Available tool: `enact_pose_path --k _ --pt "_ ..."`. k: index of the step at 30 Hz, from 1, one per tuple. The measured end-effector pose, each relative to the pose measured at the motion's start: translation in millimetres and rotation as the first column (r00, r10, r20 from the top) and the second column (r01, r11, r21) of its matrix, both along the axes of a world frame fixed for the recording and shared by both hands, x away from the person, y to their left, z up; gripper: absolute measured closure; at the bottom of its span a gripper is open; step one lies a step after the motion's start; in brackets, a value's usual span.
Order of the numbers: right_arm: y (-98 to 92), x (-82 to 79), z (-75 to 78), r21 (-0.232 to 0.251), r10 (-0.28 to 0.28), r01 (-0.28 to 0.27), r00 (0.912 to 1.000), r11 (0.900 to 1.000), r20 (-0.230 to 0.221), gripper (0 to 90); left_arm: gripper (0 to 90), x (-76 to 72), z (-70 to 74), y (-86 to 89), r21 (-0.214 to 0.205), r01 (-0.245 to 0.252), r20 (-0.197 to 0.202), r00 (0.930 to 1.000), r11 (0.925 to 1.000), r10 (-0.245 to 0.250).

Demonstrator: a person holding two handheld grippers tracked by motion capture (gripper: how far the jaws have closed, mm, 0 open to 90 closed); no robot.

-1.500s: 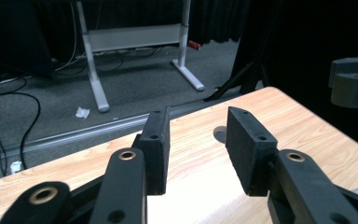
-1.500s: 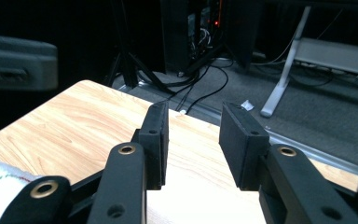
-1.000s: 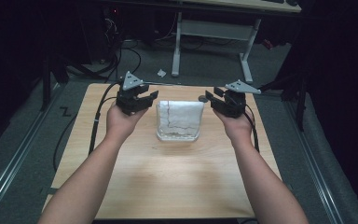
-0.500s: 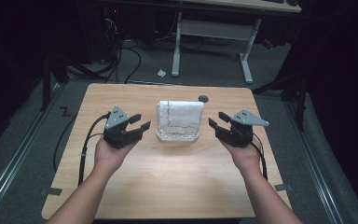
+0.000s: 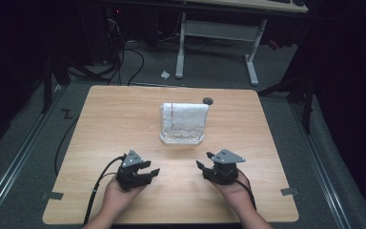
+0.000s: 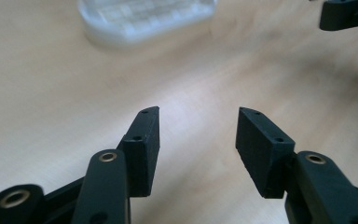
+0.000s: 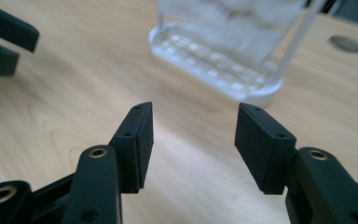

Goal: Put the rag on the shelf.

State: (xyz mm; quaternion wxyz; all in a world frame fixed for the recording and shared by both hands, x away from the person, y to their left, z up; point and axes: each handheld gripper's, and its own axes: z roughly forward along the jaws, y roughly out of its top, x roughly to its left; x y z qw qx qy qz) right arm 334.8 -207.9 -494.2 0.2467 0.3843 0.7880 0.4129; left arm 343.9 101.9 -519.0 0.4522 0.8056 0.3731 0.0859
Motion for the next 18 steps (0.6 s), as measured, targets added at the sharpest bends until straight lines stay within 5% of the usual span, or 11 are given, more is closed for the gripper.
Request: enact_pose_path --k 1,3,5,6,8,18 --pt "3.6 -1.7 -5.9 -0.002 0.003 -0.003 1.0000 1.0000 -0.004 46.6 49.4 -5.5 -7.7 -4.2 -0.018 0.008 -0.009 0.9999 0.9998 -0.008" --pt "9.7 -7.9 -19.4 0.035 -0.033 0.034 0.9993 0.9988 -0.015 47.4 50.1 -14.0 -15.7 -16.5 0.015 0.032 -0.016 0.9994 0.9994 -0.031" --pt "13.6 -10.4 -32.7 0.086 -0.046 0.054 0.9949 0.9948 -0.089 46.0 47.8 -19.9 -13.2 -26.4 0.070 0.083 0.048 0.9951 0.9941 -0.086" --pt "18.1 -10.9 -35.0 0.069 -0.013 0.021 0.9931 0.9974 -0.117 45.9 47.5 -20.3 -12.3 -27.2 0.086 0.078 0.065 0.9943 0.9932 -0.084" --pt "24.2 -17.1 -37.7 -0.010 0.011 -0.012 0.9970 0.9999 -0.077 47.6 48.1 -17.9 -14.0 -24.3 0.069 0.071 0.040 0.9965 0.9951 -0.073" --pt "20.3 -14.2 -41.8 -0.047 0.028 -0.031 0.9970 0.9984 -0.072 47.4 48.6 -12.5 -16.8 -16.7 0.080 0.061 0.023 0.9977 0.9949 -0.063"
